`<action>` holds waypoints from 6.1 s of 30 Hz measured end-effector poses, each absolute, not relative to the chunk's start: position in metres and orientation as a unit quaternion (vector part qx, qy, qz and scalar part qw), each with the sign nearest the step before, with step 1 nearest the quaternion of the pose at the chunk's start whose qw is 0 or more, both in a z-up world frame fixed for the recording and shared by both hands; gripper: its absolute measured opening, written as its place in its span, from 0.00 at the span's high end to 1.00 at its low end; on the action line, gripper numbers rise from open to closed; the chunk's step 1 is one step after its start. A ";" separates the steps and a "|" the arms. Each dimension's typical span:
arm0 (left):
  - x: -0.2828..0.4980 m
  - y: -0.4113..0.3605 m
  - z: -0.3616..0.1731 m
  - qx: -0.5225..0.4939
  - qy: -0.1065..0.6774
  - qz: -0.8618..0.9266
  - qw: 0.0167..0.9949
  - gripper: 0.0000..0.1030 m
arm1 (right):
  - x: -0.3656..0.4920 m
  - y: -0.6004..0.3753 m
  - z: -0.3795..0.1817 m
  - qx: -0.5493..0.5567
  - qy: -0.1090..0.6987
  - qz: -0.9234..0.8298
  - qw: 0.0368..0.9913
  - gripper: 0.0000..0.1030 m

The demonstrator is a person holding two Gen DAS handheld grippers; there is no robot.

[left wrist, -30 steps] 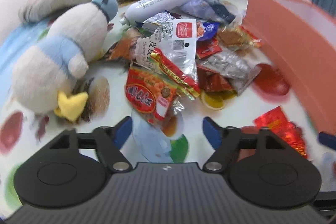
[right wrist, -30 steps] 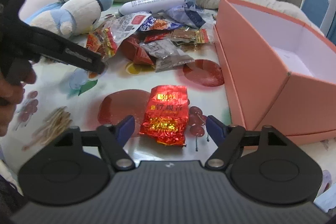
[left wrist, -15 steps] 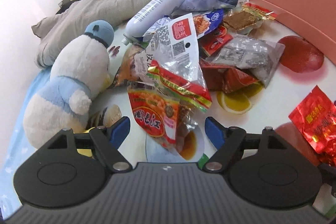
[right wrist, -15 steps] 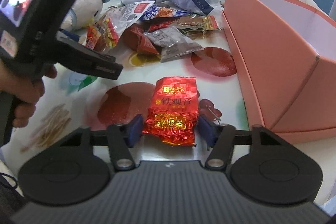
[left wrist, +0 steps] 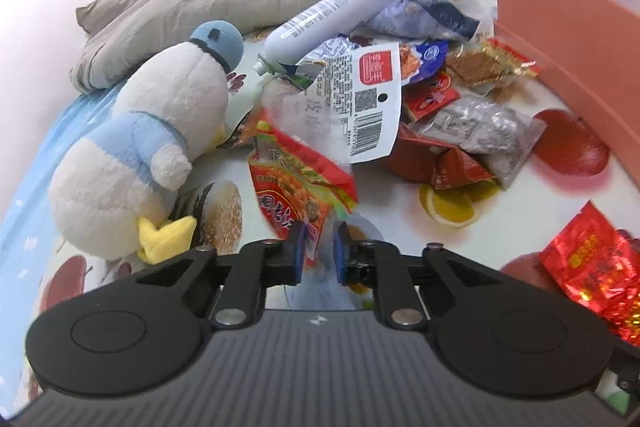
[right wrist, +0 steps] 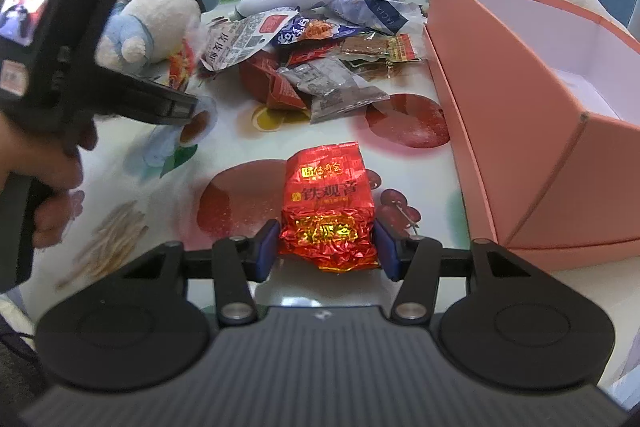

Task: Organize snacks
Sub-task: 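Carry both held packets over the pink box and open both tools, then raise both open tools out of the pink box, then grasp the clear shrimp-chip packet with the left tool while the right tool grasps a clear grey packet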

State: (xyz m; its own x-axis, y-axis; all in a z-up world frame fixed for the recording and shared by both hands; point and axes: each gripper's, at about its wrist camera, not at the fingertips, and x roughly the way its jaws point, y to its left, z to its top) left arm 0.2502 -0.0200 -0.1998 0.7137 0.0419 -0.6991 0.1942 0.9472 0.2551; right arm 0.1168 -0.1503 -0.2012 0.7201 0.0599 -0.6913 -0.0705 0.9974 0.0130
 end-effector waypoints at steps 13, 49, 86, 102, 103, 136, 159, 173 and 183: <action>0.187 -0.009 -0.164 0.026 0.386 -0.058 0.920 0.93 | 0.090 -0.161 -0.174 0.015 0.347 0.043 0.937 0.48; 0.144 -0.089 -0.016 -0.050 0.288 -0.179 0.939 0.96 | 0.081 -0.247 -0.047 0.051 0.219 0.015 0.974 0.48; 0.280 -0.317 -0.063 0.040 0.415 -0.278 0.865 0.96 | 0.173 -0.423 -0.100 0.084 0.364 -0.085 0.924 0.48; 0.264 -0.278 -0.038 0.004 0.392 -0.263 0.882 0.92 | 0.157 -0.409 -0.082 0.099 0.331 -0.083 0.935 0.46; 0.260 -0.271 -0.033 0.000 0.385 -0.263 0.885 0.92 | 0.153 -0.407 -0.076 0.100 0.322 -0.080 0.938 0.46; 0.122 -0.067 -0.018 -0.059 0.318 -0.169 0.931 0.92 | 0.048 -0.270 -0.042 0.083 0.234 0.048 0.967 0.46; 0.207 0.026 -0.109 -0.165 0.372 -0.099 0.908 0.38 | 0.126 -0.185 -0.094 0.035 0.311 0.102 0.944 0.31; 0.331 0.046 -0.167 -0.251 0.419 -0.040 0.872 0.17 | 0.241 -0.160 -0.147 0.003 0.359 0.082 0.930 0.33; 0.367 0.054 -0.186 -0.332 0.398 0.050 0.854 0.14 | 0.274 -0.155 -0.184 -0.024 0.369 0.061 0.927 0.35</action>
